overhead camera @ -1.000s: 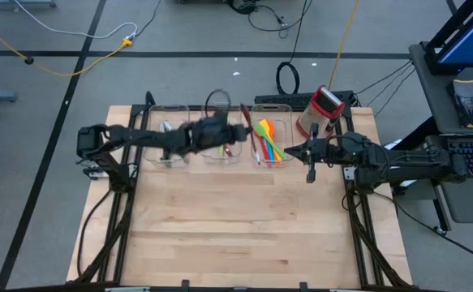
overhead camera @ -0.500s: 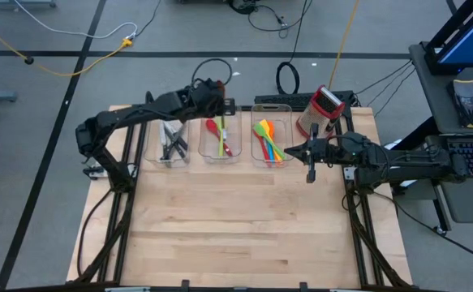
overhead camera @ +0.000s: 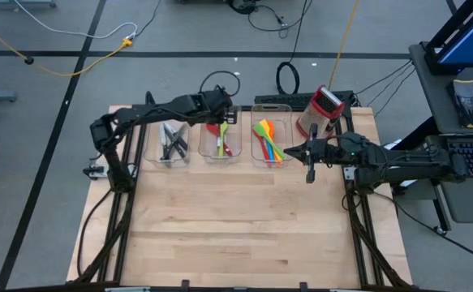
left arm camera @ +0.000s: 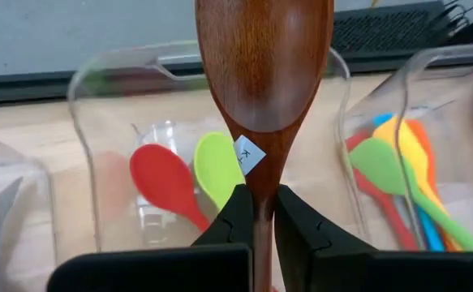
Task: Pick & Place Kitchen Items
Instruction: Put the brown wooden serving spoon into the middle transparent bin, then return to Home Position
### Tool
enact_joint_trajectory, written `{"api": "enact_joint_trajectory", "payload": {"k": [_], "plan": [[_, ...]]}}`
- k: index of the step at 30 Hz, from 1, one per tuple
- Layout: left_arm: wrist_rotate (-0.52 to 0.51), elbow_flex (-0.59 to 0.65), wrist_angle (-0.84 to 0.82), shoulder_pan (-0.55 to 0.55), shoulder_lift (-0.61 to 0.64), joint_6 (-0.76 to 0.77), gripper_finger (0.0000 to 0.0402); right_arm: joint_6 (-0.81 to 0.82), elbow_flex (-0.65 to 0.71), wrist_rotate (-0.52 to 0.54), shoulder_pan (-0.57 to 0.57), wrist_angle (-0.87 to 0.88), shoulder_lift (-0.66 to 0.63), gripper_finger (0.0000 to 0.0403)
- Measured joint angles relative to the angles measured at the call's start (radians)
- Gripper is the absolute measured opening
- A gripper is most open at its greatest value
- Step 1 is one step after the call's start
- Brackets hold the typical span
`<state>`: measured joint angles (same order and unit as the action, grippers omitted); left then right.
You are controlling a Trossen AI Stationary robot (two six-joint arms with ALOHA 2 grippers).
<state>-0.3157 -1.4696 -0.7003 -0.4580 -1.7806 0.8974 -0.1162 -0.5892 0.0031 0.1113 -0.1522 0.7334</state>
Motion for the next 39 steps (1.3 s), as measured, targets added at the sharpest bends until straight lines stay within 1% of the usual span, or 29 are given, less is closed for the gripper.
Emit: {"api": "enact_joint_trajectory", "payload": {"k": [5, 12, 17, 26, 29, 35, 39], "plan": [[0.004, 0.0, 0.006, 0.0, -0.061, 0.002, 0.0022, 0.003, 0.0, 0.0, 0.0, 0.002, 0.0, 0.0], [0.054, 0.0, 0.015, -0.004, -0.113, -0.005, 0.0019, 0.003, 0.0, 0.0, 0.0, 0.007, 0.0, 0.0], [0.072, 0.0, 0.021, -0.004, -0.152, -0.005, 0.0028, 0.002, 0.0, 0.0, 0.0, 0.008, 0.0, 0.0], [0.085, 0.0, 0.026, -0.004, -0.177, -0.036, 0.0036, 0.0, 0.0, 0.0, 0.0, 0.008, 0.0, 0.0], [0.082, 0.0, 0.025, -0.004, -0.177, -0.039, 0.0055, 0.0, 0.0, 0.0, 0.0, 0.008, 0.0, 0.0], [0.08, 0.0, 0.031, -0.004, -0.177, -0.035, 0.0113, 0.0, 0.0, 0.0, 0.0, 0.008, 0.0, 0.0], [0.079, 0.0, 0.06, -0.004, -0.171, -0.039, 0.0141, 0.0, 0.0, 0.0, 0.0, 0.008, 0.0, 0.0]]}}
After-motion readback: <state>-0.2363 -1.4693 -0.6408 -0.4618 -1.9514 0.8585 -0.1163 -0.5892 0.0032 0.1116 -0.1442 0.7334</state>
